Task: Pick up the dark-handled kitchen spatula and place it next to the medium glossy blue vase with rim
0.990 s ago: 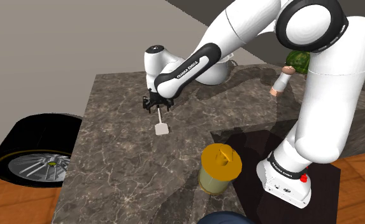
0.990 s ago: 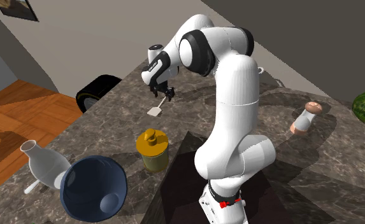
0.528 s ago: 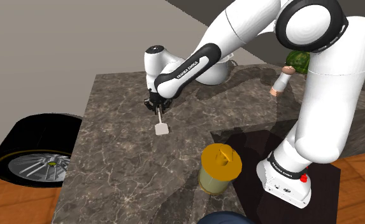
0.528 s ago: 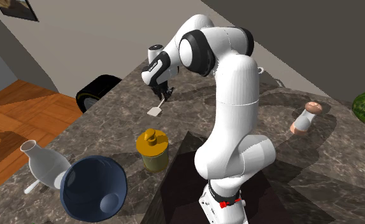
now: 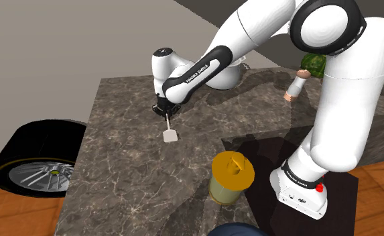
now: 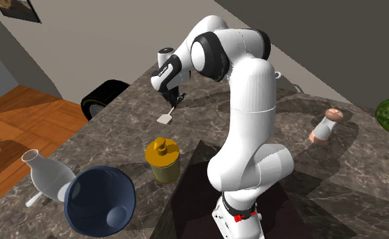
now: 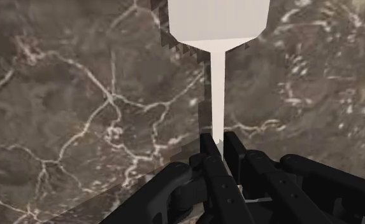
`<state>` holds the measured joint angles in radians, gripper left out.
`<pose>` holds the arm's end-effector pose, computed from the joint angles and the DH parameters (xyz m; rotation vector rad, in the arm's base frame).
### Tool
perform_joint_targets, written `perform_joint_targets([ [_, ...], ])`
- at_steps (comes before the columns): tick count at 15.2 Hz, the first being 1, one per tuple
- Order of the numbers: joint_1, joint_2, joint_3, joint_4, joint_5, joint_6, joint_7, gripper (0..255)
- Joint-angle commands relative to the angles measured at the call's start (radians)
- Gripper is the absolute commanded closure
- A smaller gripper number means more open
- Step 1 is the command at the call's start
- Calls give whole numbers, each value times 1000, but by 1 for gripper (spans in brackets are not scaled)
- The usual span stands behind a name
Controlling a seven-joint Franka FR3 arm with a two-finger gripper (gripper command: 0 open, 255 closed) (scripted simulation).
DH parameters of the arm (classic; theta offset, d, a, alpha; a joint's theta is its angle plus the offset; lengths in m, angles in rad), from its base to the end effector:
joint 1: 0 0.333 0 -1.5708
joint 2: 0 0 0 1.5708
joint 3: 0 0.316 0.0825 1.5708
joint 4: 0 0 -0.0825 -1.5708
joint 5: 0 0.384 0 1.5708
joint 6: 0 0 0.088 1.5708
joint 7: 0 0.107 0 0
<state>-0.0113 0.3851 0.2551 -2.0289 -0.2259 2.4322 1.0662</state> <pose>0.5863 0.1407 0.2647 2.9439 -1.0295 0.0980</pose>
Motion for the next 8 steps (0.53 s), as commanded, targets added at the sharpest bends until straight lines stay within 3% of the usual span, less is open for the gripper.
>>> perform_joint_targets([
  [1,-2,-9,3,1,5,-10,-4,255],
  [8,-12,-72,18,17,36,-85,-28,255],
])
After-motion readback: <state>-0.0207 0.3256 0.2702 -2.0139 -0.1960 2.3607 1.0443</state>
